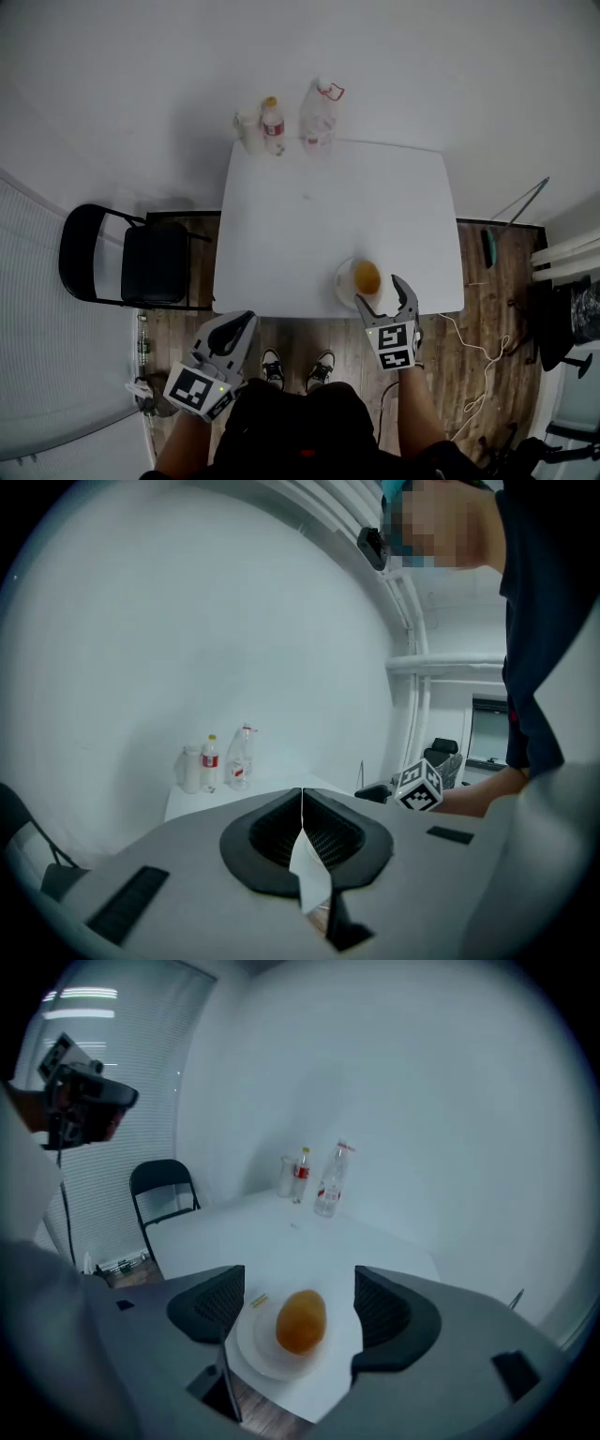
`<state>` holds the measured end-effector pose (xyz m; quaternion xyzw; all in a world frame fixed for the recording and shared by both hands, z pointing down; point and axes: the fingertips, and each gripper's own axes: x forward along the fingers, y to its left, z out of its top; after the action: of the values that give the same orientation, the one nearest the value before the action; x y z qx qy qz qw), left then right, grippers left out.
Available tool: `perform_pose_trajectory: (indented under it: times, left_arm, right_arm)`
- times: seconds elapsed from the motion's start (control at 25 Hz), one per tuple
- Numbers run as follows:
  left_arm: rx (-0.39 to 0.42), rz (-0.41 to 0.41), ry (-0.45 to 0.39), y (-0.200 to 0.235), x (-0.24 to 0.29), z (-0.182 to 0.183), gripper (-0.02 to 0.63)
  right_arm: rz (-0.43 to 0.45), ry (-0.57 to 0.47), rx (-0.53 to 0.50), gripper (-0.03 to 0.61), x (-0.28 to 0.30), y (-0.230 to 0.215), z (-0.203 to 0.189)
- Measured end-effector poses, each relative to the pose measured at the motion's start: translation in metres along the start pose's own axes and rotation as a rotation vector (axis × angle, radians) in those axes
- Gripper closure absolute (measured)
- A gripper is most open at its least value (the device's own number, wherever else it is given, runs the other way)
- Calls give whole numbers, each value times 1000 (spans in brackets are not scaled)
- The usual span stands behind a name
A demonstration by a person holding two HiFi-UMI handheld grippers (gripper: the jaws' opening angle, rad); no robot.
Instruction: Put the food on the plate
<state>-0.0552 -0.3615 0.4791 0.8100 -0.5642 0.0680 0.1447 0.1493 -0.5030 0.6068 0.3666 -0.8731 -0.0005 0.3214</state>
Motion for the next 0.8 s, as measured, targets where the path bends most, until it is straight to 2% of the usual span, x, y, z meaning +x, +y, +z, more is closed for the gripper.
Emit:
perform_pose_trajectory:
  times: [0.16, 0.2, 0.24, 0.28, 0.36, 0.48, 0.6, 0.8]
  left_arm:
    - [38, -75, -55, -16, 2, 25, 591]
    - [46, -96, -68, -21, 3, 31, 591]
    - [52, -119, -83, -26, 5, 36, 591]
    - [56, -144, -94, -32, 6, 40, 591]
    - [68, -189, -107, -45, 7, 47, 591]
    - [100, -247, -133, -62, 8, 59, 591]
    - [121, -309, -163, -79, 9, 72, 591]
    - [140, -344, -189, -95, 5, 87, 591]
  right_arm:
    - [-24, -185, 44, 234, -72, 9, 49]
    - [-42, -229, 57, 288, -88, 10, 60]
    - [-64, -269, 57, 368, -104, 11, 70]
    - [-83, -308, 49, 401, -118, 14, 80]
    - [-109, -383, 48, 438, -145, 23, 99]
    - [-146, -477, 98, 488, -185, 30, 124]
    - [-178, -526, 145, 533, -213, 32, 137]
    - [-215, -493, 159, 555, -235, 32, 133]
